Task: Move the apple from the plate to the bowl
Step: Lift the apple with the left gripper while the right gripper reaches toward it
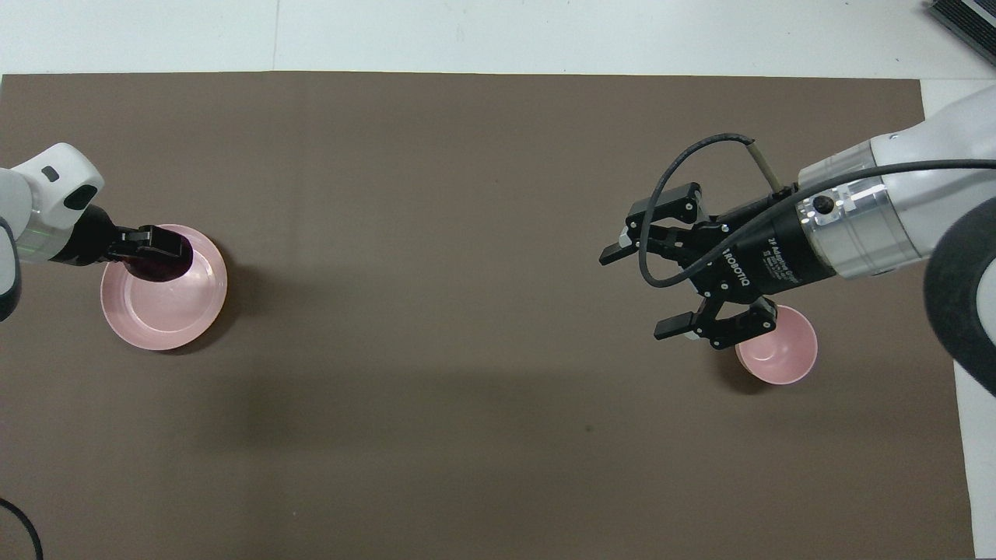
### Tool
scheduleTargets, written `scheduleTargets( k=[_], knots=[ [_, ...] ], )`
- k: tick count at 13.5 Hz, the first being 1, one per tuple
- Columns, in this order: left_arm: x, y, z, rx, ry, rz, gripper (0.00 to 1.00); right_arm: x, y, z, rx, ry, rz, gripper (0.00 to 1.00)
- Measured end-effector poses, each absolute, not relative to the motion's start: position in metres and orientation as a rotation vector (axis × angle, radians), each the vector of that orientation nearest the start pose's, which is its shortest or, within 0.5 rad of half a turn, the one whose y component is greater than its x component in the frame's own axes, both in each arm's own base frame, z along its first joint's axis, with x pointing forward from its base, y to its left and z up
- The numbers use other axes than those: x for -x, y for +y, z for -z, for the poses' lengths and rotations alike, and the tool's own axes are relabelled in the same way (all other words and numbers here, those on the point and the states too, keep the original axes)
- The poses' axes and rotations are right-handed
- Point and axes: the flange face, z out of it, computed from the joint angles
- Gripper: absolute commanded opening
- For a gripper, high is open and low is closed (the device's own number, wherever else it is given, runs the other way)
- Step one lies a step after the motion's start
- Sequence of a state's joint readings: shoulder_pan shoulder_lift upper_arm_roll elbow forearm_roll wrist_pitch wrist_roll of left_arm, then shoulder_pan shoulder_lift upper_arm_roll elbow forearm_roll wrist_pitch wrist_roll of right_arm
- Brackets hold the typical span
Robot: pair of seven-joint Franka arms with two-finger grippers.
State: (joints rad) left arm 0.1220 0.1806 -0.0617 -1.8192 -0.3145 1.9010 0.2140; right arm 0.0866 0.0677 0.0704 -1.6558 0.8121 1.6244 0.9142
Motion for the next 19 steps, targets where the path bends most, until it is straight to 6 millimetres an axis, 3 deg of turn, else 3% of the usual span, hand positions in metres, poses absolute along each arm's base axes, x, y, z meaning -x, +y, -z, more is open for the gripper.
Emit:
scheduleTargets(
  k=[3,7,13,19],
  knots=[
    [-0.590,-0.004,-0.466,3.564,0.120,-0.153,0.00,-0.570,0.179,-0.558,2.091,1.165,-0.642,1.00],
    [-0.580,-0.026,-0.497,3.780,0.132,-0.136,0.00,-0.580,0.241,-0.537,1.883,1.378,-0.705,1.00],
    [-0.577,-0.057,-0.514,4.047,0.115,-0.191,0.00,-0.566,0.322,-0.530,1.623,1.641,-0.757,1.00],
    [-0.571,-0.103,-0.525,4.159,0.244,-0.257,0.00,-0.555,0.353,-0.533,1.485,1.762,-0.777,1.00]
  ],
)
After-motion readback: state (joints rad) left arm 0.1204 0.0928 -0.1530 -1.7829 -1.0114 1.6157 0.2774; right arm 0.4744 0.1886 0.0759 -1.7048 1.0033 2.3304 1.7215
